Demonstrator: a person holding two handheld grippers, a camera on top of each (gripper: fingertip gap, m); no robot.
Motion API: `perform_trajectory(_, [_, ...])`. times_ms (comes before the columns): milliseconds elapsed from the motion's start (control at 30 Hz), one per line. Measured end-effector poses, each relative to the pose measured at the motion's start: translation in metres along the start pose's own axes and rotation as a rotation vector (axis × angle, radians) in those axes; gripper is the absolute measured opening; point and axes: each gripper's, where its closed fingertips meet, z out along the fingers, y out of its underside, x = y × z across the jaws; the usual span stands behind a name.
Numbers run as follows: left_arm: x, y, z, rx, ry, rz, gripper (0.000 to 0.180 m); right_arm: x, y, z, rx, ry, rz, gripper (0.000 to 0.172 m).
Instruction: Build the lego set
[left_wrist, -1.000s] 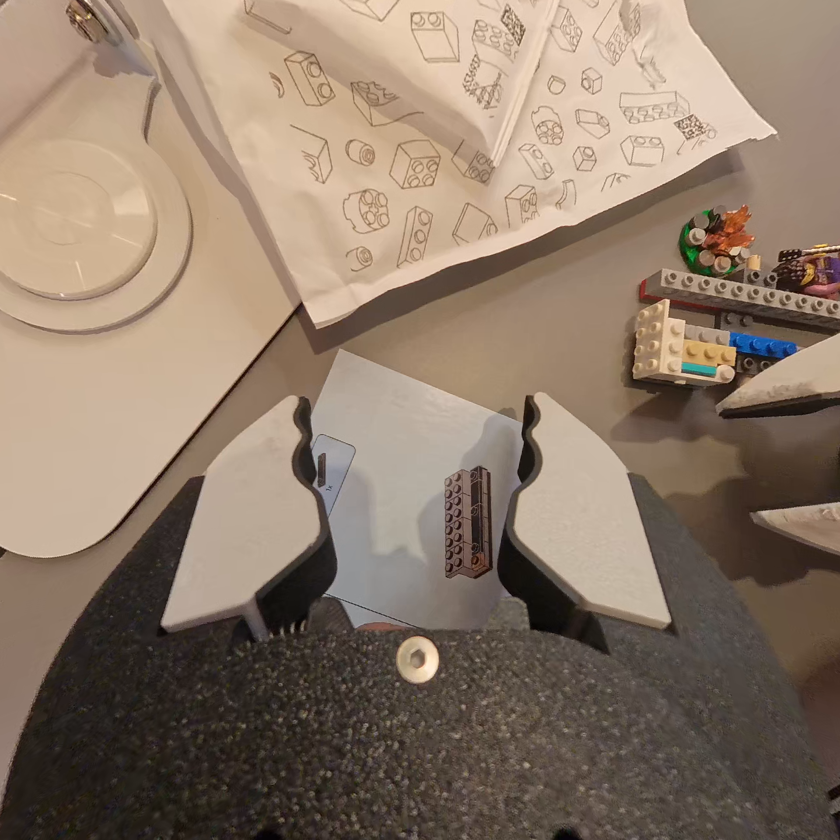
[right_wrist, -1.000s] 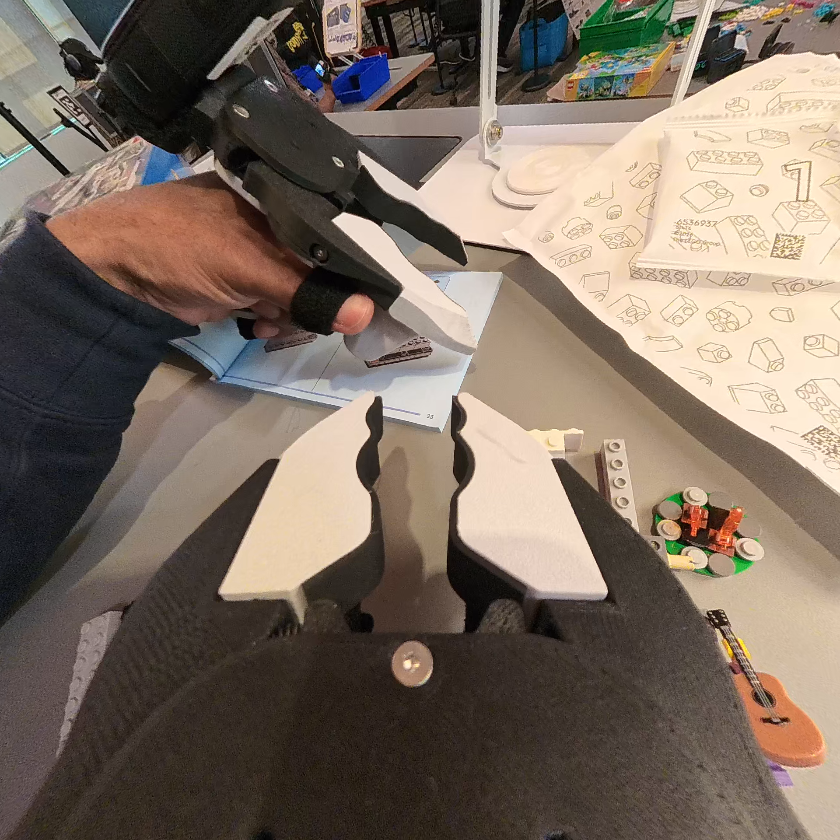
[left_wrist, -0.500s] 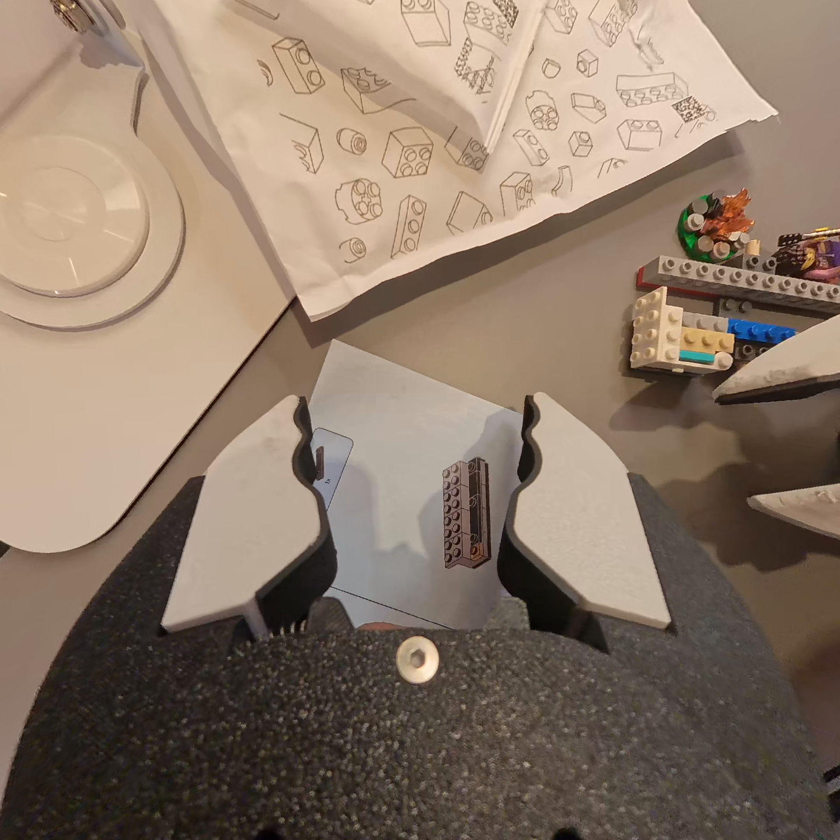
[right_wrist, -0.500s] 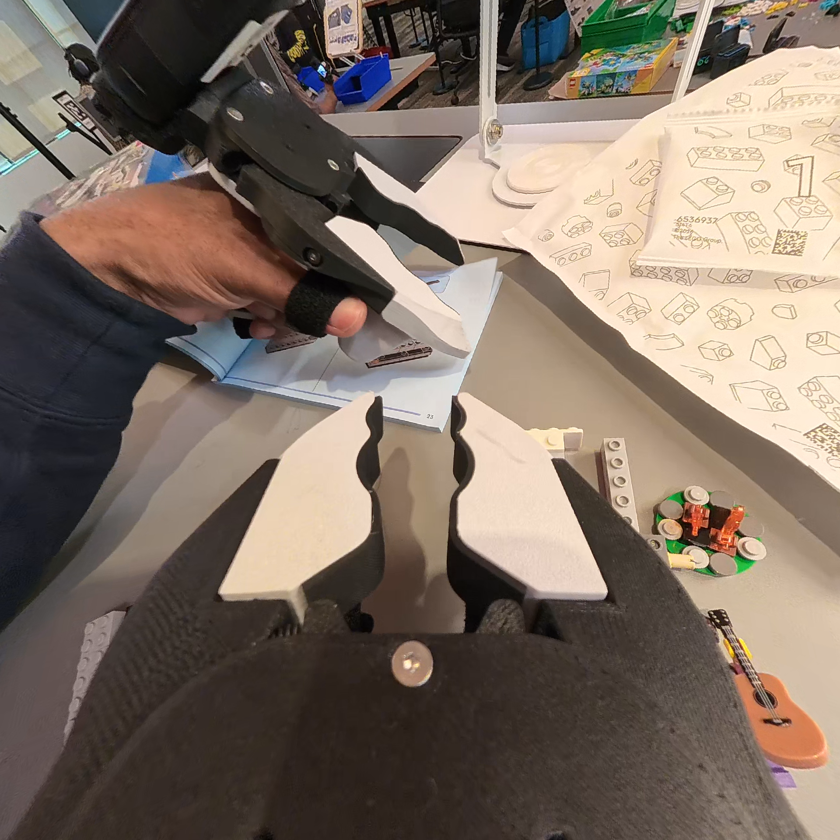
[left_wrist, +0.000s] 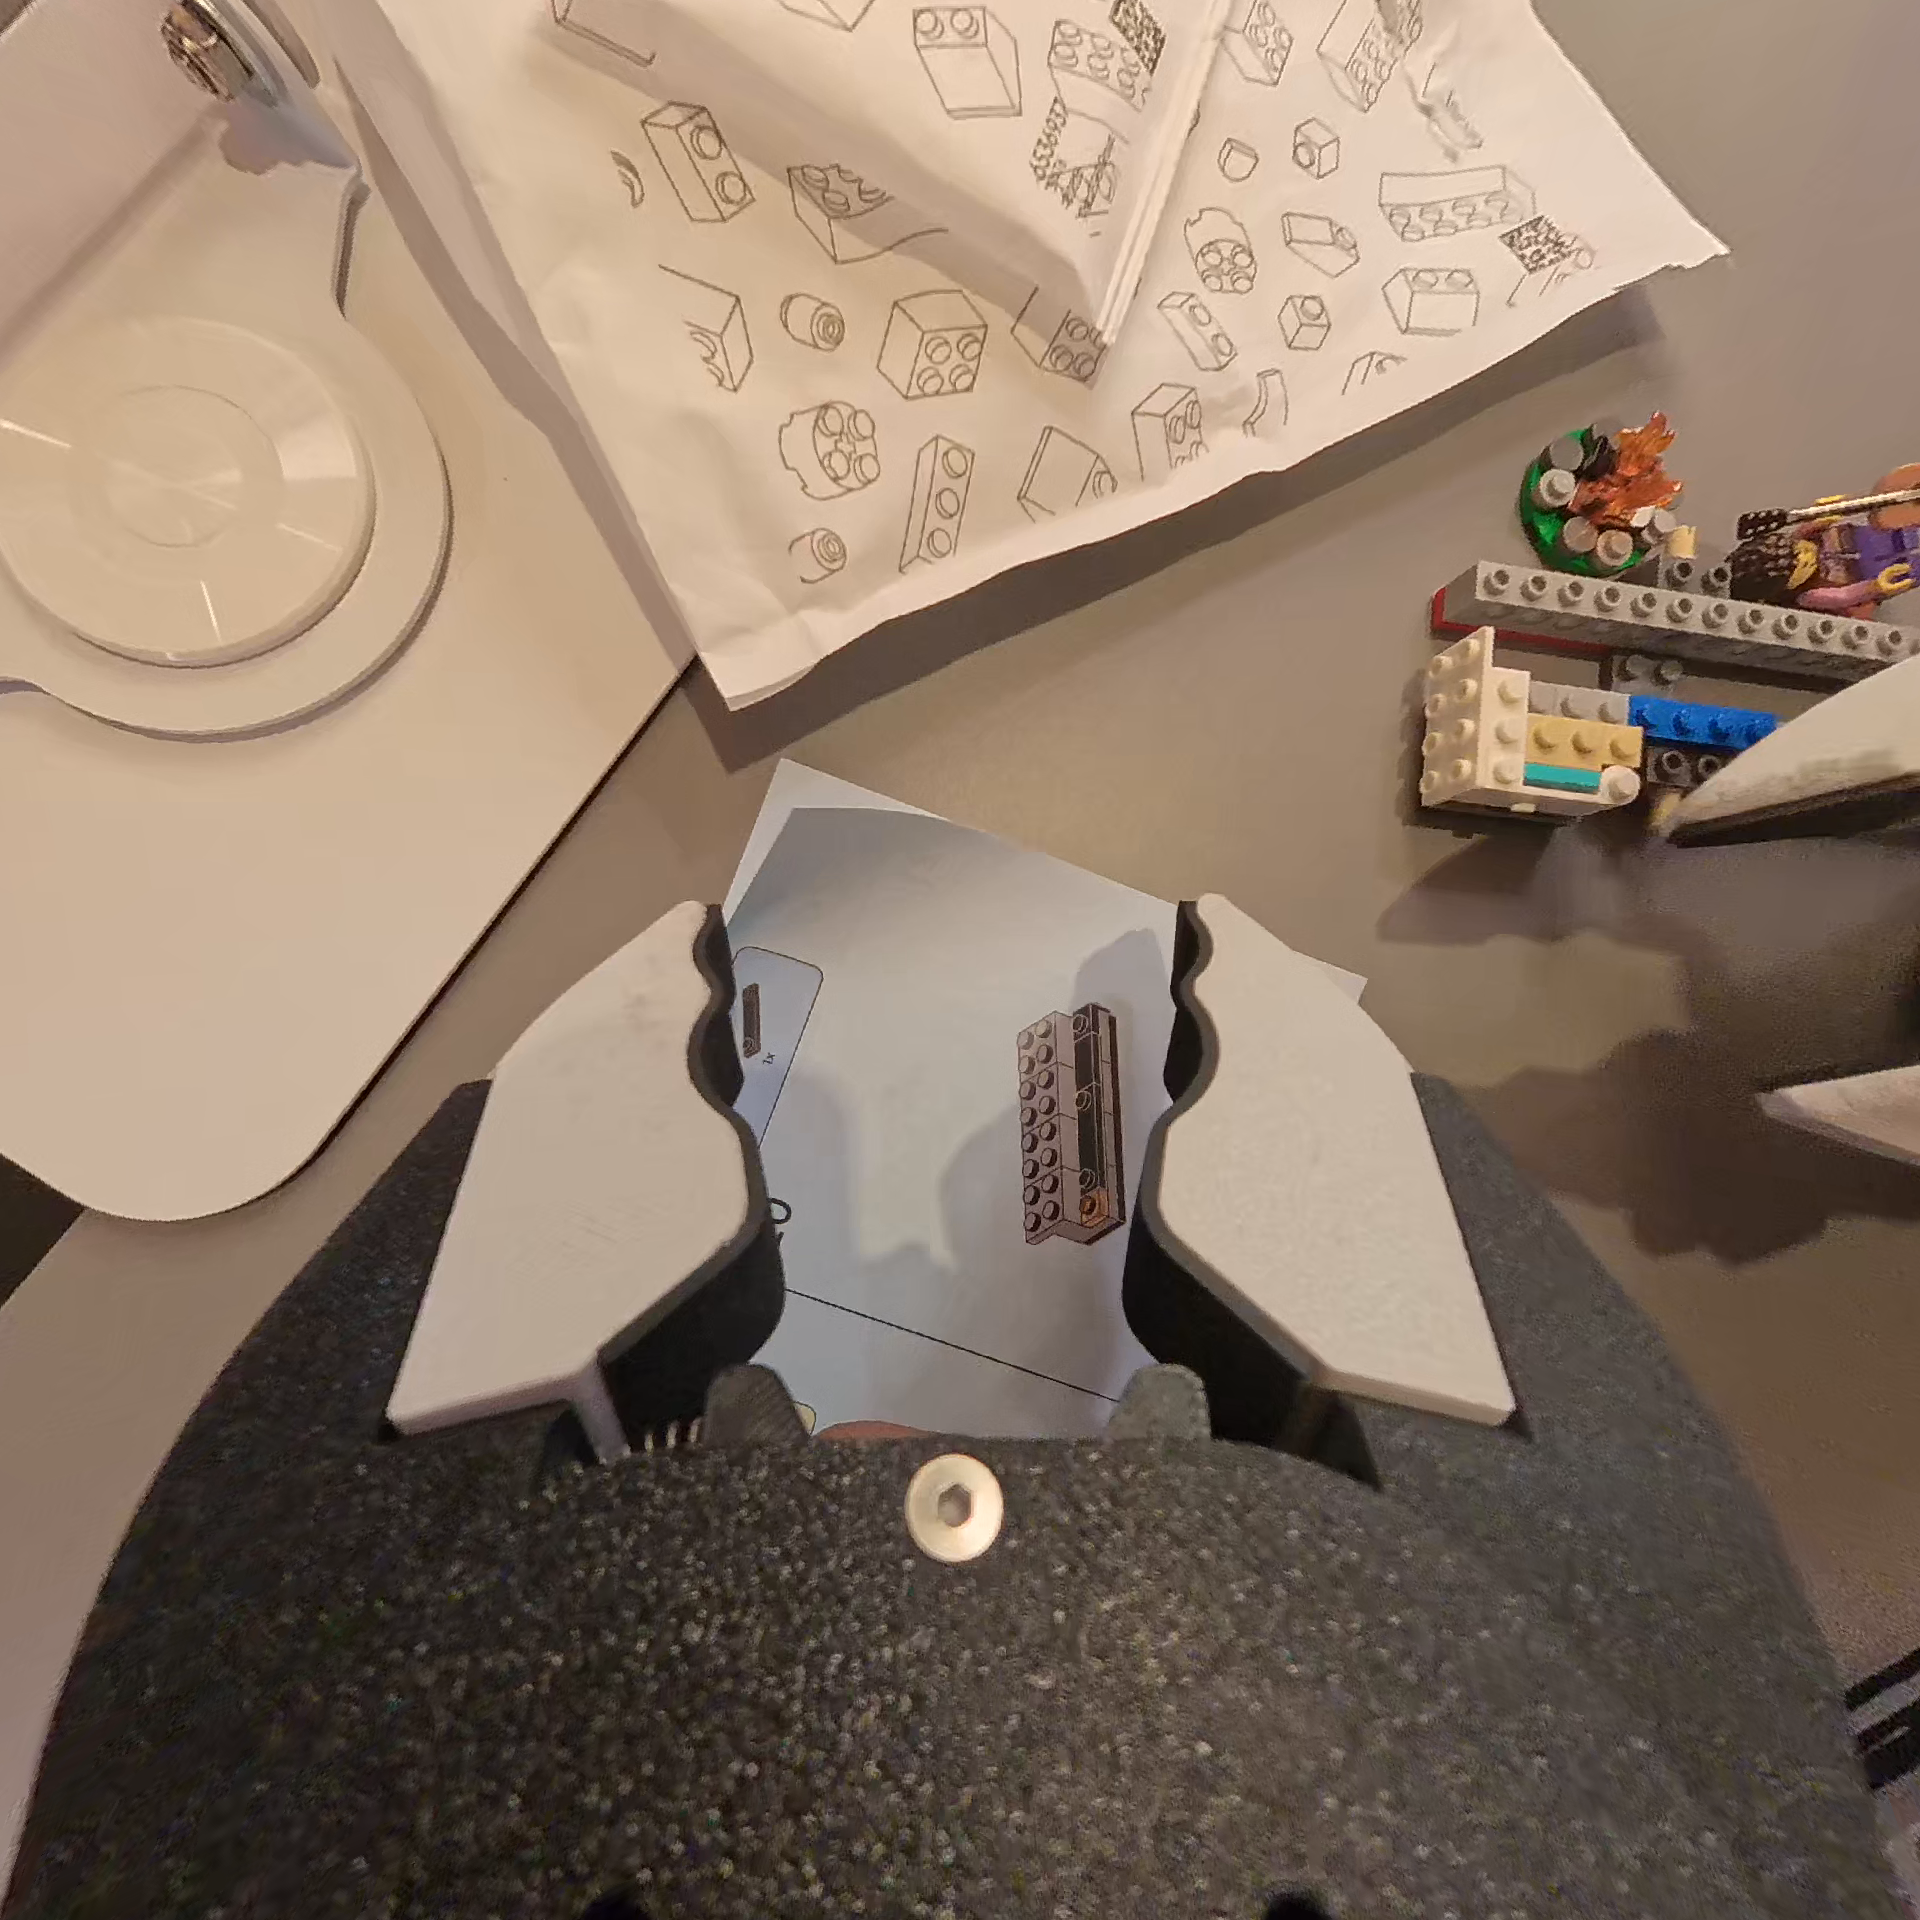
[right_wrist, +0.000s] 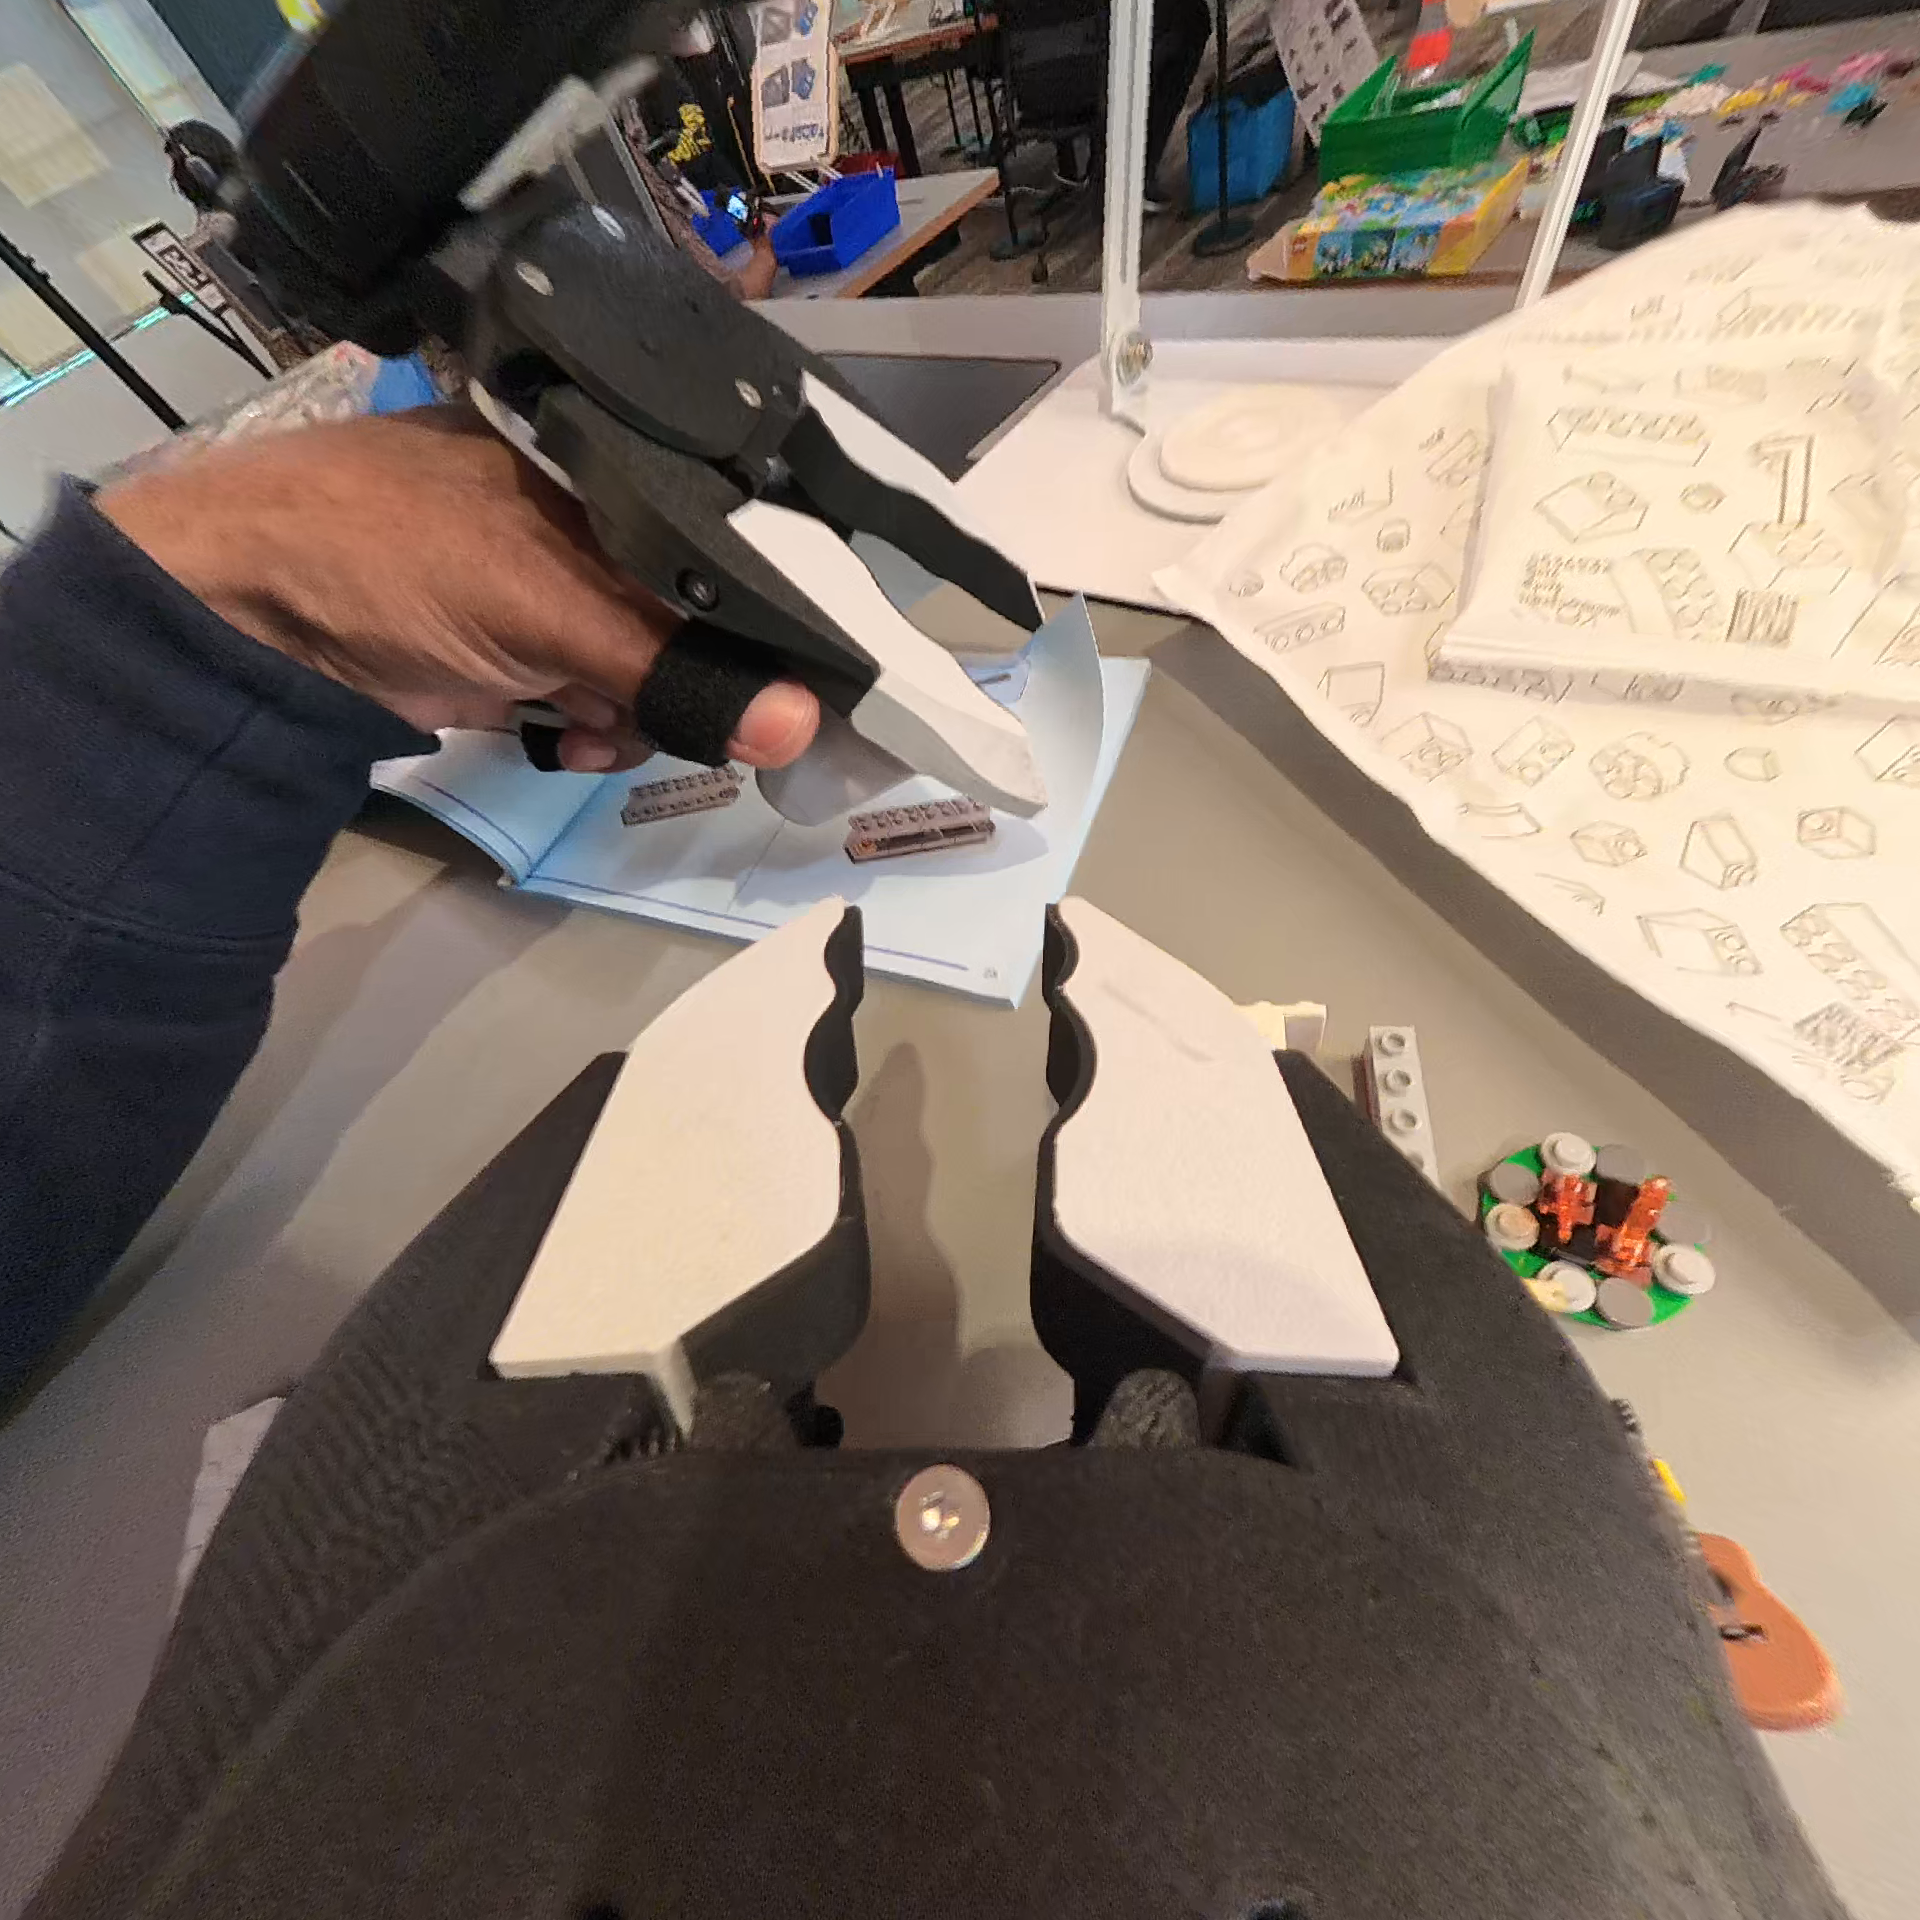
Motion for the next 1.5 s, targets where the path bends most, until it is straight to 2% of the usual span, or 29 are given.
perform_trajectory(100, [-0.001, -0.001, -0.003, 0.013, 0.007, -0.003, 0.080, -0.003, -0.021, -0.003, 0.021, -0.003, -0.066, 0.034])
perform_trajectory(200, [-0.001, 0.001, -0.004, 0.008, 0.014, 0.000, 0.079, -0.003, -0.038, 0.006, -0.071, -0.036, -0.140, 0.034])
perform_trajectory(367, [0.000, 0.004, -0.005, -0.010, 0.010, 0.033, 0.079, -0.007, -0.060, 0.039, -0.163, -0.222, -0.107, 0.040])
perform_trajectory(600, [-0.006, 0.009, -0.009, -0.010, 0.007, 0.025, 0.078, 0.020, -0.043, 0.081, -0.245, -0.214, 0.104, 0.043])
perform_trajectory(833, [-0.012, 0.017, -0.008, -0.026, 0.011, -0.002, 0.077, 0.017, -0.022, 0.090, -0.317, -0.260, 0.206, 0.039])
perform_trajectory(1000, [-0.009, 0.015, -0.009, -0.021, 0.011, 0.032, 0.078, 0.019, -0.041, 0.081, -0.240, -0.224, 0.159, 0.038])
perform_trajectory(1167, [0.014, 0.000, -0.014, 0.045, 0.015, 0.230, 0.082, 0.025, -0.050, 0.063, -0.097, -0.151, 0.085, 0.035])
perform_trajectory(1267, [0.035, 0.002, -0.012, 0.044, 0.029, 0.309, 0.085, 0.030, -0.050, 0.051, -0.052, -0.094, 0.021, 0.031])
perform_trajectory(1400, [0.039, 0.009, -0.003, -0.007, -0.078, 0.414, 0.084, 0.037, -0.057, 0.051, -0.014, -0.102, 0.064, 0.030])
perform_trajectory(1500, [0.042, 0.011, 0.004, -0.035, -0.071, 0.425, 0.085, 0.038, -0.054, 0.052, -0.026, -0.115, 0.083, 0.030])
